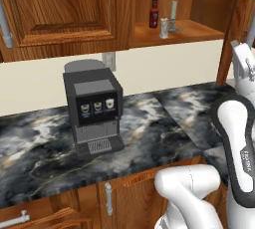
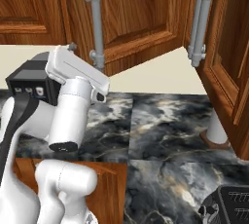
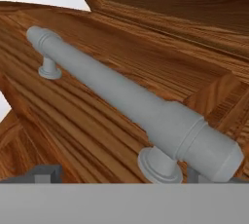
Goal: Pick the candle and candle from the dining table and place them in the open cabinet. Close the cabinet after placing the objects.
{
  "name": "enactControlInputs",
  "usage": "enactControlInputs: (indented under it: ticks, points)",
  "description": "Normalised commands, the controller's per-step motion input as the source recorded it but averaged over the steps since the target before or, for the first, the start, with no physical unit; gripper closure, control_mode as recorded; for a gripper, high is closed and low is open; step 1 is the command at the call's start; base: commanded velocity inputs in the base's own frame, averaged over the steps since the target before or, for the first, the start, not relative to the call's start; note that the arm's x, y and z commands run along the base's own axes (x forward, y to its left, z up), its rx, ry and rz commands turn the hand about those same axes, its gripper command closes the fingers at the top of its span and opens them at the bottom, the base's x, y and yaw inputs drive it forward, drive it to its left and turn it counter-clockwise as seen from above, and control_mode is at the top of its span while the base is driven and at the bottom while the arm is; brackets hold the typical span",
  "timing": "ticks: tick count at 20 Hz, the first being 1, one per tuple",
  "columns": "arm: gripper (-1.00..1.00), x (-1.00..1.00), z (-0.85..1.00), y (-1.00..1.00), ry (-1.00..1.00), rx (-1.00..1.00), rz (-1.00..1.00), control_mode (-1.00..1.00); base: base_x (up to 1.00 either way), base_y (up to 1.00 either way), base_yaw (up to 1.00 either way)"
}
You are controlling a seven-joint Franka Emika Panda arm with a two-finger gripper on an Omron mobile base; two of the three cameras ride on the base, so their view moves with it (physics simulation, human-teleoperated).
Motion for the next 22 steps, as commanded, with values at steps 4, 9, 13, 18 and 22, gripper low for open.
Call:
enactControlInputs:
  ticks: [4, 9, 13, 18, 22]
  points:
    - [-1.0, 0.84, 0.0, 0.06, 0.0, 0.0, 0.01, -1.0, 0.0, 0.0, 0.0]
    - [-1.0, 0.72, 0.0, 0.0, -0.02, 0.0, 0.0, -1.0, 0.0, 0.0, 0.0]
    - [-1.0, 0.65, 0.02, 0.0, -0.04, 0.0, 0.0, -1.0, 0.0, 0.0, 0.0]
    - [-1.0, 0.55, 0.06, -0.02, -0.06, 0.0, 0.0, -1.0, 0.0, 0.0, 0.0]
    - [-1.0, 0.52, 0.16, -0.14, -0.07, -0.01, 0.0, -1.0, 0.0, 0.0, 0.0]
